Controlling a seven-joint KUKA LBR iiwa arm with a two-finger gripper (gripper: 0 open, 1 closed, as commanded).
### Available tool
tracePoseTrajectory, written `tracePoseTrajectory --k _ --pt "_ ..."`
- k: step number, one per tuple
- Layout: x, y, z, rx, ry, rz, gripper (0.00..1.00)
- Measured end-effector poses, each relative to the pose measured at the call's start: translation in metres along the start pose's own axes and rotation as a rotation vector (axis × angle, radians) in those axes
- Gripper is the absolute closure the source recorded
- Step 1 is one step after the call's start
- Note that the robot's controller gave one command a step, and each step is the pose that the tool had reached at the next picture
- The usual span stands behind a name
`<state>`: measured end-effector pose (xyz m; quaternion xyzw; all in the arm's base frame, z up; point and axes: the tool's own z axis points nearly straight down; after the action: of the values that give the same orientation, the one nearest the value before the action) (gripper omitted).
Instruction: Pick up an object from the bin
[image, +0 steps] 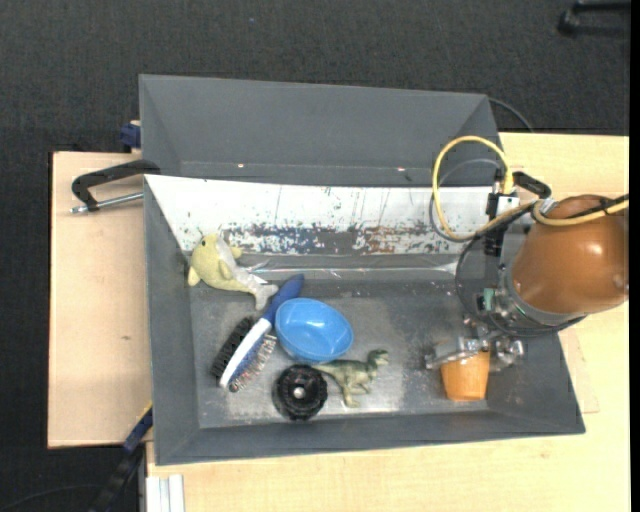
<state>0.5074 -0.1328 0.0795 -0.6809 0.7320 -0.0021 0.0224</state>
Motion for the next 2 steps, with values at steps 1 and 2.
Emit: tracePoseTrajectory --k 1,2 --pt "0.005 -0.010 -0.118 -0.021 0.029 -0.067 1.00" --pt "-0.015 -0.021 -0.311 -0.020 0.029 -0.098 1.00"
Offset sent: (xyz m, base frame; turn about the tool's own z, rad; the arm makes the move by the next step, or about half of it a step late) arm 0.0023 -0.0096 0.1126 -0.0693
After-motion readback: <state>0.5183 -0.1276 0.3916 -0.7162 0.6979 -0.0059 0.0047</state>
